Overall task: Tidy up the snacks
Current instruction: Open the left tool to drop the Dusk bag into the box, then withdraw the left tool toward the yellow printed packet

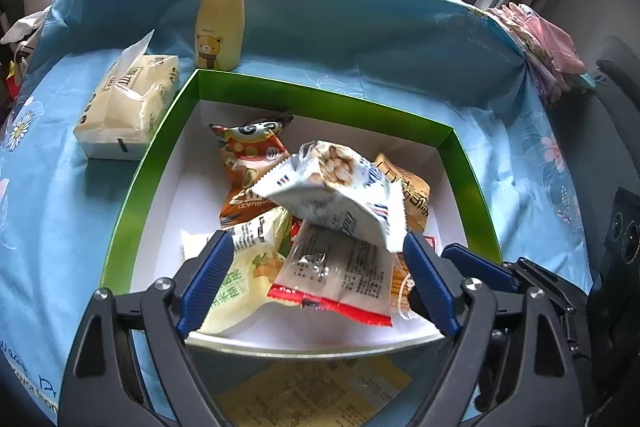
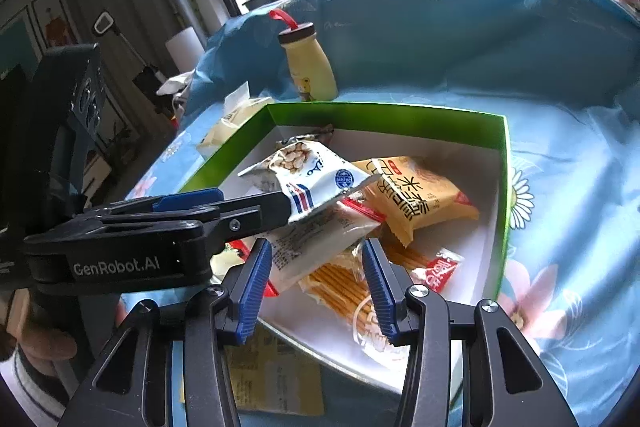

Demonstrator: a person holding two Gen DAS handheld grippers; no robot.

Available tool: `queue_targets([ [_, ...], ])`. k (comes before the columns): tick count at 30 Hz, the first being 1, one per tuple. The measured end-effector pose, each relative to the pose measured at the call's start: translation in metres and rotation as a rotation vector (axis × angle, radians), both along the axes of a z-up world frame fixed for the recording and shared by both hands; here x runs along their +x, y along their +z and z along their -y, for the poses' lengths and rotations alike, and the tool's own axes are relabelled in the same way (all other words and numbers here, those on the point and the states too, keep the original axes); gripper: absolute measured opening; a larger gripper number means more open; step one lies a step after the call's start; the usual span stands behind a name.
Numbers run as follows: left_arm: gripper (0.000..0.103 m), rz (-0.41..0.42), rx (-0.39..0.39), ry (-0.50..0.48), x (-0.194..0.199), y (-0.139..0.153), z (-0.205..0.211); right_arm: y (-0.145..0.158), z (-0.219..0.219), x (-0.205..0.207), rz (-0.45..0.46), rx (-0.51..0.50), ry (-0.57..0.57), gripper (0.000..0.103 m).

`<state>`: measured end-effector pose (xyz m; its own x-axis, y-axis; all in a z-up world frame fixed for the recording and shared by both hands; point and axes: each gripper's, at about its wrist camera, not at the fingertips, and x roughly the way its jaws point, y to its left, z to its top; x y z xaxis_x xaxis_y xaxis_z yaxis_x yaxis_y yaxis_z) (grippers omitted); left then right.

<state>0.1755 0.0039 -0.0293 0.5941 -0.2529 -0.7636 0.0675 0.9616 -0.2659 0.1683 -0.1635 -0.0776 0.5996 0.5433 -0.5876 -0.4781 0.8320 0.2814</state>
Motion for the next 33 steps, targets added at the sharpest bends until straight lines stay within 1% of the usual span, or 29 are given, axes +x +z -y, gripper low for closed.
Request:
queue_targets([
  [8, 0.087, 0.011, 0.002, -0.003, -0.017, 0.009, 0.002, 0.008, 0.009, -0.023, 0.017, 0.026, -0.001, 0.050],
  [9, 0.087, 0.014, 0.000, -0.002, -0.020, 0.010, 0.003, 0.009, 0.009, -0.027, 0.019, 0.029, 0.000, 0.052],
  [10, 0.087, 0.018, -0.001, -0.002, -0.022, 0.011, 0.003, 0.011, 0.010, -0.030, 0.021, 0.030, 0.000, 0.058],
  [12, 0.087, 0.024, 0.000, -0.002, -0.029, 0.015, 0.004, 0.013, 0.012, -0.037, 0.031, 0.032, 0.000, 0.061],
  [18, 0.088, 0.042, -0.008, 0.007, -0.053, 0.025, 0.001, 0.016, 0.017, -0.057, 0.026, 0.038, 0.005, 0.061],
  [19, 0.091, 0.045, -0.011, 0.011, -0.058, 0.026, 0.000, 0.016, 0.018, -0.060, 0.024, 0.039, 0.003, 0.061],
  [20, 0.098, 0.047, -0.015, 0.015, -0.062, 0.027, -0.001, 0.016, 0.019, -0.064, 0.023, 0.042, 0.001, 0.061],
  [21, 0.103, 0.051, -0.022, 0.020, -0.067, 0.028, -0.002, 0.016, 0.021, -0.067, 0.022, 0.047, 0.001, 0.061],
  [25, 0.102, 0.059, -0.034, 0.032, -0.087, 0.033, -0.005, 0.014, 0.027, -0.080, 0.009, 0.056, 0.001, 0.062],
  [30, 0.103, 0.076, 0.003, 0.061, -0.117, 0.040, -0.010, 0.011, 0.032, -0.093, -0.003, 0.079, 0.005, 0.062],
  [33, 0.103, 0.074, 0.002, 0.088, -0.133, 0.039, -0.018, 0.006, 0.034, -0.100, -0.021, 0.085, 0.015, 0.062],
])
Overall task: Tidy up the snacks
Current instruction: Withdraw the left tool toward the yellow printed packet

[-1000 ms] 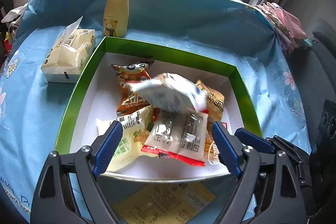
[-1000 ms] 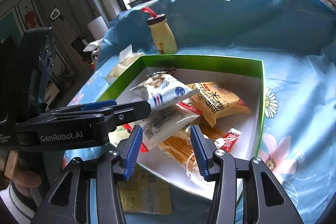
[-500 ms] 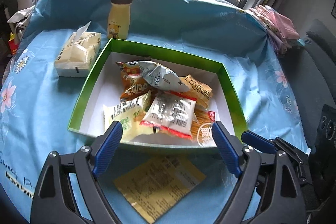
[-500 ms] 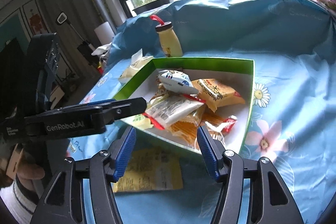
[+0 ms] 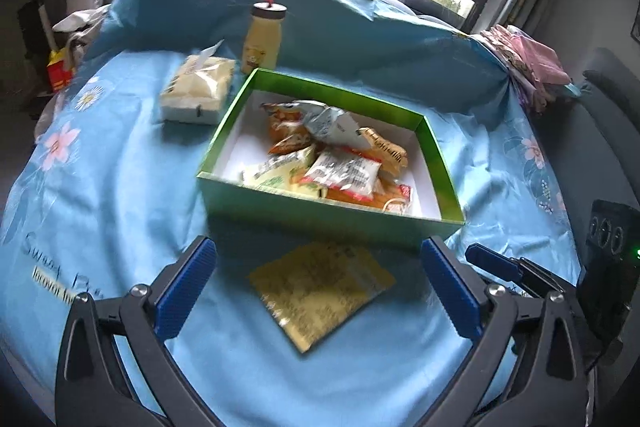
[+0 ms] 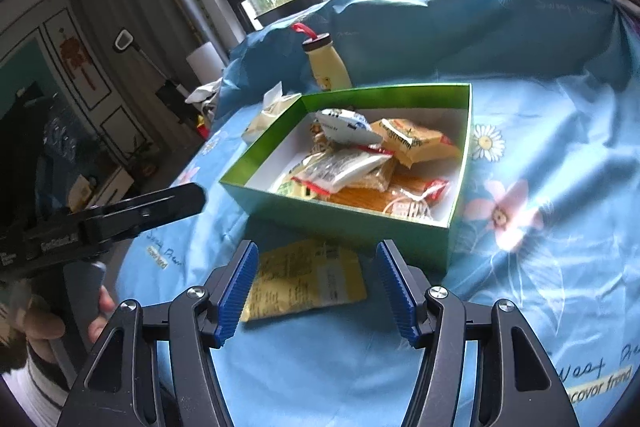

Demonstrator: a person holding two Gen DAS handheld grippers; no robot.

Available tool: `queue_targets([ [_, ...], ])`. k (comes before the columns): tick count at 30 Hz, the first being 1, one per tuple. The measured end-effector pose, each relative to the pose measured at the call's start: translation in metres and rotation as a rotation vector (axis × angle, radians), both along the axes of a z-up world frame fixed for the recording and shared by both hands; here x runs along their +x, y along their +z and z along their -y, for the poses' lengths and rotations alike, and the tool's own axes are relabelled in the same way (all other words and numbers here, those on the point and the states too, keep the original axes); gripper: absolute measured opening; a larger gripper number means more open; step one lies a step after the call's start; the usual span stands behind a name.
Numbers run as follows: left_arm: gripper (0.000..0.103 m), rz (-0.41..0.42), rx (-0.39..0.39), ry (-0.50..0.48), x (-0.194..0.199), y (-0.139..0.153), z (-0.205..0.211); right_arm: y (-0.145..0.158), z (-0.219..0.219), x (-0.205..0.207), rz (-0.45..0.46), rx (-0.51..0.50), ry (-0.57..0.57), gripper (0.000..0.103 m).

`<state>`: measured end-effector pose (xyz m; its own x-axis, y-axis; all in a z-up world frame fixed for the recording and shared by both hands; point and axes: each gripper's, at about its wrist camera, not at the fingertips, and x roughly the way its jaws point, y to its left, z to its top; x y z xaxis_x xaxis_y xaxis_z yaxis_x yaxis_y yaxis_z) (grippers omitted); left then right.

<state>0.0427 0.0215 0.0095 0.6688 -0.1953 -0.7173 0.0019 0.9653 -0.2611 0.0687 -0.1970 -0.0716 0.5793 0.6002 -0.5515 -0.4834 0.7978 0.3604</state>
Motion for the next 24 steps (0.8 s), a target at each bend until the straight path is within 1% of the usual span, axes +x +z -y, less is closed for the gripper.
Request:
queue_targets([
  [4, 0.102, -0.040, -0.037, 0.035, -0.015, -0.009, -0.012, -0.006, 0.000, -0.004, -0.027, 0.005, 0.006, 0.062],
  [8, 0.103, -0.076, -0.055, 0.050, -0.023, -0.018, -0.014, -0.008, 0.000, -0.010, -0.031, 0.006, 0.015, 0.062],
  [20, 0.102, -0.131, -0.070, 0.031, -0.026, -0.036, -0.010, -0.013, 0.000, -0.015, -0.048, -0.005, 0.023, 0.062],
  [24, 0.103, -0.136, -0.088, 0.034, -0.025, -0.041, -0.013, -0.016, 0.000, -0.016, -0.054, -0.014, 0.023, 0.062],
])
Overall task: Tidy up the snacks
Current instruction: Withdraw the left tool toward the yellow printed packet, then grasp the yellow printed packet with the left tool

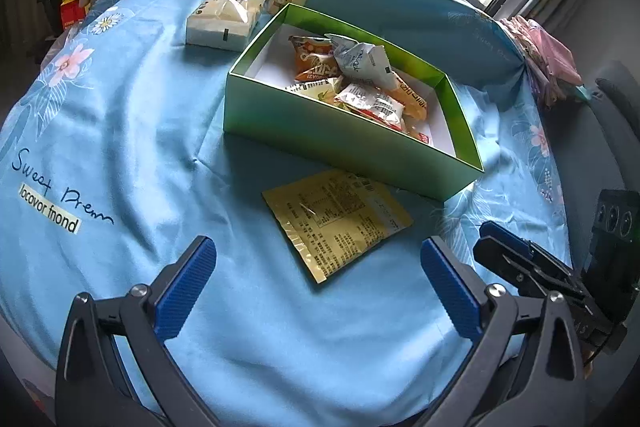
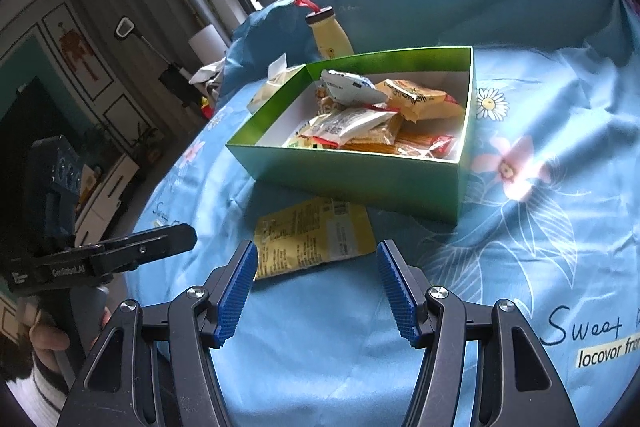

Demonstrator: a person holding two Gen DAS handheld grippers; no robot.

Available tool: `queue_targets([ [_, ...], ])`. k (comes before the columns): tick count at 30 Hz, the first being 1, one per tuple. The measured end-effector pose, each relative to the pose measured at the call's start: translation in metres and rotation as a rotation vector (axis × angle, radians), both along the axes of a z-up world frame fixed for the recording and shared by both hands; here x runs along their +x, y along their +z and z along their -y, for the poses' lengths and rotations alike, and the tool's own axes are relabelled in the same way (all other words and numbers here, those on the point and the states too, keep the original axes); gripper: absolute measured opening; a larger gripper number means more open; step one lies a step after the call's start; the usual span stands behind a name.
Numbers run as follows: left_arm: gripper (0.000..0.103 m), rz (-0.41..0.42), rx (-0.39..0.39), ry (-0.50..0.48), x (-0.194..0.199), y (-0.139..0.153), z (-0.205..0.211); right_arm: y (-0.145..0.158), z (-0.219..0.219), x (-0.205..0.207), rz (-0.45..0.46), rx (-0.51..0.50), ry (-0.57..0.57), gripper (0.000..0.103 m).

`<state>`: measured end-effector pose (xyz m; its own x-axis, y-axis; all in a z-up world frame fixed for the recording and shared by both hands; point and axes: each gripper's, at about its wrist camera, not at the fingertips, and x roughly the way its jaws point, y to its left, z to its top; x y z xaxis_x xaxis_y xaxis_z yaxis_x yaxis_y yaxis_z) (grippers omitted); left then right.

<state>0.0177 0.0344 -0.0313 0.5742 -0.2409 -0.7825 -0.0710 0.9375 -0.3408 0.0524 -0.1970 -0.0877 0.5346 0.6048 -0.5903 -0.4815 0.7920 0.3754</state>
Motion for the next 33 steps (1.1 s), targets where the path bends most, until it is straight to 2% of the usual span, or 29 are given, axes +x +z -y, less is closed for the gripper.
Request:
queue_targets([
  [7, 0.103, -0.024, -0.051, 0.022, 0.004, -0.012, -0.009, -0.005, 0.002, 0.004, -0.013, -0.012, -0.011, 0.062],
  [15, 0.102, -0.089, -0.117, 0.033, 0.007, -0.034, -0.016, -0.022, -0.008, 0.014, -0.055, -0.034, 0.002, 0.062],
  [33, 0.101, -0.111, -0.209, -0.029, 0.023, -0.053, -0.006, -0.049, -0.036, 0.066, -0.112, -0.093, 0.049, 0.062],
])
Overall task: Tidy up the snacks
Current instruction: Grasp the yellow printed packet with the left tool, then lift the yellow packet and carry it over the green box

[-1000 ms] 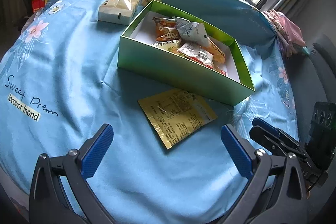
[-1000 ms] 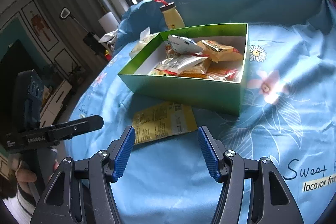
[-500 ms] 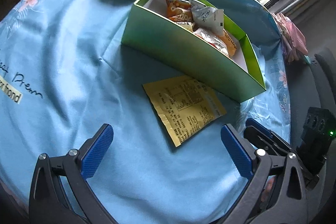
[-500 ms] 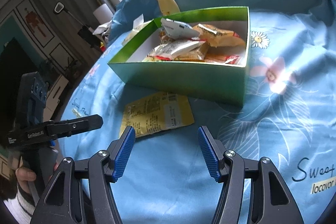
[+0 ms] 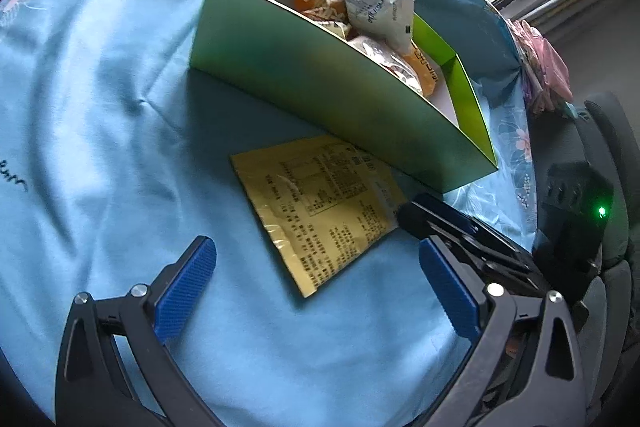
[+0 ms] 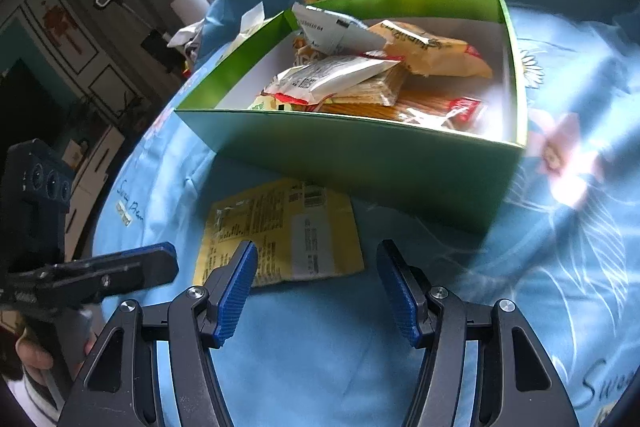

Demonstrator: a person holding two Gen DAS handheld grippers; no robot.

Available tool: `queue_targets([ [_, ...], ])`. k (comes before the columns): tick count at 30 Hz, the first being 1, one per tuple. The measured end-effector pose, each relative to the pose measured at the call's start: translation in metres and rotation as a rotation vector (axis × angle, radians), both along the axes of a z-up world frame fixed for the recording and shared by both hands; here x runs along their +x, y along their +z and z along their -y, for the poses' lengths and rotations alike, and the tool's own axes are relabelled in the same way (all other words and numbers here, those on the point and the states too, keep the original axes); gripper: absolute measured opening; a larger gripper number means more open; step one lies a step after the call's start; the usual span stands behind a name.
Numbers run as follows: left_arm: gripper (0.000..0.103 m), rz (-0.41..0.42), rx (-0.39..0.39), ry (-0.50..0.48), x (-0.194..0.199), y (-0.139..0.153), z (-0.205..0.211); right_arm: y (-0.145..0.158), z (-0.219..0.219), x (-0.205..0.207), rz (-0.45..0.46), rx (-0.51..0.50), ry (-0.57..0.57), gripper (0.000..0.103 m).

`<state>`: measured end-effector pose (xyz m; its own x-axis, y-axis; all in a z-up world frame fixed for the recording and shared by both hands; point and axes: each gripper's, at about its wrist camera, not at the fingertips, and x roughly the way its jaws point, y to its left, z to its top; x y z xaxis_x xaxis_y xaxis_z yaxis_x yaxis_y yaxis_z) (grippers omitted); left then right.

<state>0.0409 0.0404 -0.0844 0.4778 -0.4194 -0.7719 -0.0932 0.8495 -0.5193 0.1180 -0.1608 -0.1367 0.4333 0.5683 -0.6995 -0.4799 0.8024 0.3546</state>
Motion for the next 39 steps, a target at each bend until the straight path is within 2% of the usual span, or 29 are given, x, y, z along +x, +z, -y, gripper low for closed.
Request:
queue_targets([
  [6, 0.092, 0.007, -0.011, 0.009, 0.002, -0.002, -0.003, -0.003, -0.010, 0.011, 0.000, 0.007, 0.034, 0.062],
  [9, 0.080, 0.010, -0.017, 0.007, 0.003, -0.003, -0.003, -0.004, -0.011, 0.014, -0.013, 0.022, 0.044, 0.062],
  [12, 0.079, 0.016, -0.006, 0.003, 0.003, -0.004, 0.001, -0.005, -0.013, 0.015, -0.016, 0.035, 0.057, 0.062],
  [13, 0.075, 0.018, -0.011, 0.000, 0.003, -0.004, 0.002, -0.005, -0.013, 0.014, -0.015, 0.033, 0.058, 0.062],
  [14, 0.066, 0.017, -0.019, -0.001, 0.004, -0.004, 0.002, -0.005, -0.012, 0.014, -0.016, 0.038, 0.059, 0.062],
  [16, 0.066, 0.014, -0.013, -0.004, 0.005, -0.005, 0.003, -0.006, -0.011, 0.016, -0.024, 0.038, 0.056, 0.052],
  [19, 0.066, 0.026, -0.008, -0.007, 0.005, -0.005, 0.004, -0.009, -0.009, 0.017, -0.026, 0.029, 0.047, 0.043],
  [21, 0.056, 0.026, -0.021, -0.006, 0.008, -0.005, 0.003, -0.010, -0.010, 0.016, -0.033, 0.026, 0.057, 0.037],
  [22, 0.042, 0.018, -0.024, -0.010, 0.009, -0.007, 0.003, -0.011, -0.012, 0.016, -0.050, 0.042, 0.082, 0.023],
  [23, 0.037, 0.012, -0.013, -0.007, 0.010, -0.008, 0.003, -0.013, -0.014, 0.015, -0.078, 0.071, 0.106, 0.019],
  [24, 0.036, 0.012, -0.012, -0.006, 0.010, -0.009, 0.002, -0.015, -0.016, 0.014, -0.084, 0.076, 0.114, 0.019],
  [26, 0.027, 0.008, -0.008, -0.006, 0.009, -0.009, -0.001, -0.014, -0.017, 0.008, -0.056, 0.067, 0.103, 0.019],
  [28, 0.024, -0.002, -0.008, -0.008, 0.009, -0.010, -0.004, -0.014, -0.015, 0.007, -0.066, 0.090, 0.097, 0.017],
  [39, 0.024, 0.023, 0.040, -0.054, -0.013, 0.004, 0.005, -0.006, -0.014, -0.027, -0.055, 0.100, 0.128, 0.015],
])
